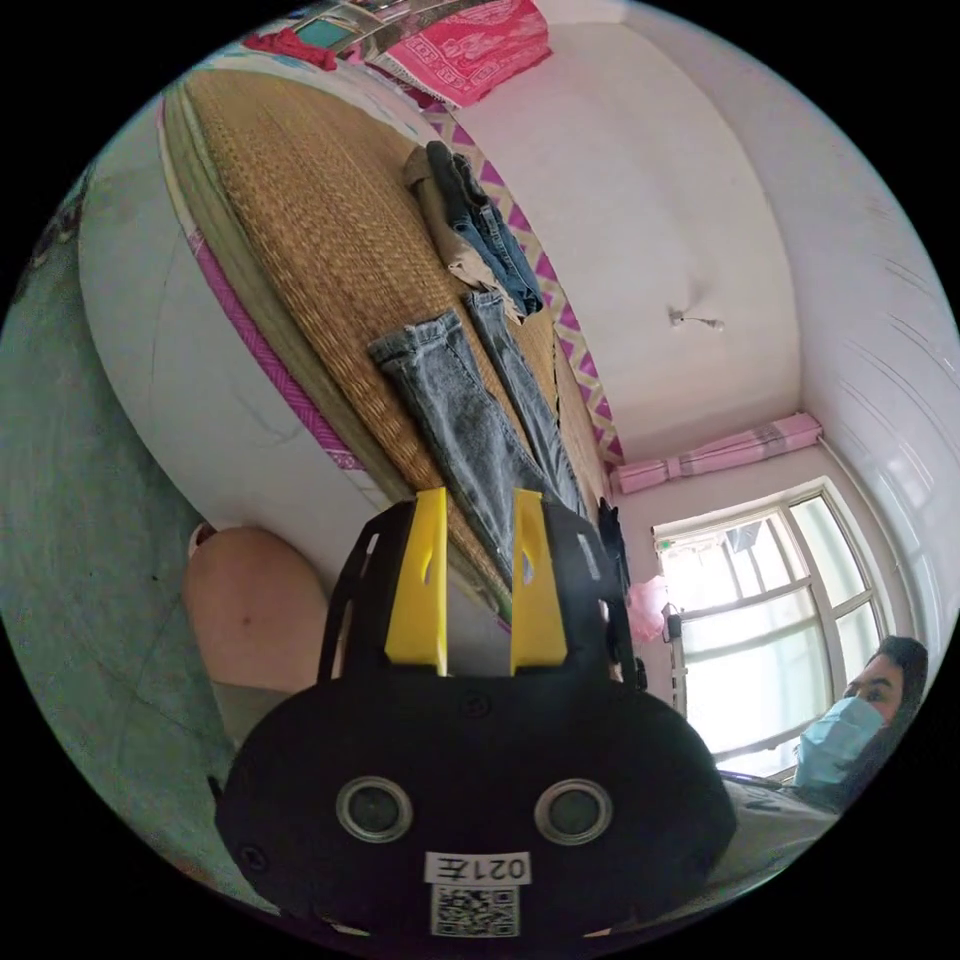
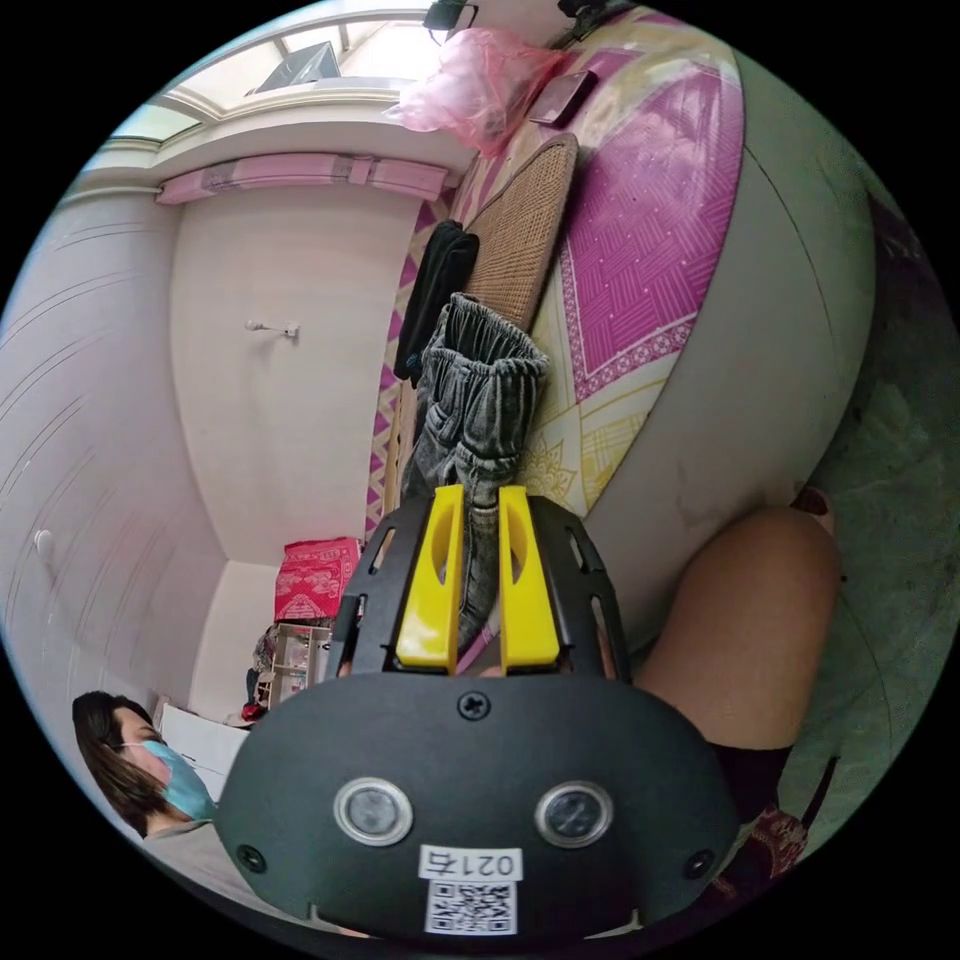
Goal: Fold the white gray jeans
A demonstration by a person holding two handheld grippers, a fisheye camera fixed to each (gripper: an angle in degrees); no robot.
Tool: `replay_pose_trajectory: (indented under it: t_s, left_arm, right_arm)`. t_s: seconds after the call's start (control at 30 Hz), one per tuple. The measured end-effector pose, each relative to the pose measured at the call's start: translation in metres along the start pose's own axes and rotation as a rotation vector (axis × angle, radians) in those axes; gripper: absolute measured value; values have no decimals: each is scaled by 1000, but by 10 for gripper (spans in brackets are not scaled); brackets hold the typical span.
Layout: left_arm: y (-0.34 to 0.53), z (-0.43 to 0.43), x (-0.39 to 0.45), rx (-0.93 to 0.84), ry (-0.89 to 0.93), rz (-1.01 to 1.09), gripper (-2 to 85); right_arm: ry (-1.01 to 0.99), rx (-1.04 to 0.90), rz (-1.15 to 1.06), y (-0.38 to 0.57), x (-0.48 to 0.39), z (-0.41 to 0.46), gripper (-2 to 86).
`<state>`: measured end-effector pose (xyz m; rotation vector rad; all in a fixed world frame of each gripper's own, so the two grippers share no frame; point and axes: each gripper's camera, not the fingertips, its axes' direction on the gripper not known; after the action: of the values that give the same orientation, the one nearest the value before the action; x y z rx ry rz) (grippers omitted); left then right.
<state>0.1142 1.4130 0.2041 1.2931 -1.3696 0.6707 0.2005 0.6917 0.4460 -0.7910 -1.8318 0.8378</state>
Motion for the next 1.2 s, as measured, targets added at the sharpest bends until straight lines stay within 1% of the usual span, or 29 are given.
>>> replay_pose_trajectory:
  t_s: [0.13, 0.23, 0.33, 0.37, 0.4, 0.53, 0.6, 0.73, 0.83, 0.9, 0.93, 0.97, 1.0, 1.03, 1.1, 1.13, 1.2]
  left_arm:
    - [13, 5, -37, -9, 6, -17, 93]
    - [26, 18, -59, -21, -23, -17, 83]
    - [47, 31, -88, -27, -44, -44, 52]
    - [58, 35, -98, -35, -72, -44, 20]
    - [71, 37, -105, -42, -87, -24, 2]
    - [112, 38, -96, -70, -92, 128, -8]
    - [136, 43, -72, -94, -115, 243, -9]
    - [146, 67, -20, -122, -169, 402, -10]
    - [120, 124, 5, -171, -192, 444, -10]
    - [87, 198, 3, -230, -211, 421, -10]
    - [79, 220, -1, -246, -215, 411, -10]
    - [62, 267, -10, -285, -231, 389, -10]
    - [48, 318, -25, -326, -260, 359, -10]
    - [43, 343, -33, -344, -277, 347, -10]
    - [31, 449, -81, -426, -362, 291, -10]
    - [32, 474, -96, -447, -384, 275, -10]
    - [46, 554, -160, -494, -438, 204, -10]
  right_arm:
    - [0, -2, 3, -4, 7, 4, 60]
    - [5, -9, 4, -8, 11, 7, 60]
    - [3, -22, 12, -13, 16, 10, 58]
    - [2, -26, 17, -14, 17, 10, 57]
    - [-9, -33, 31, -16, 20, 9, 54]
    - [-98, -72, 42, -28, 13, 1, 31]
    - [-151, -90, 17, -35, -2, -1, 26]
    - [-241, -100, -89, -71, -62, 9, 20]
    - [-254, -113, -156, -117, -105, 45, 18]
    - [-249, -132, -173, -151, -120, 79, 18]
    - [-235, -145, -164, -174, -125, 107, 18]
    - [-222, -151, -160, -185, -126, 122, 18]
    - [-180, -166, -147, -207, -127, 152, 19]
    - [-123, -181, -136, -226, -126, 183, 19]
    - [-37, -191, -104, -250, -116, 226, 20]
    - [-3, -194, -70, -262, -104, 251, 21]
    - [5, -197, -18, -274, -83, 279, 23]
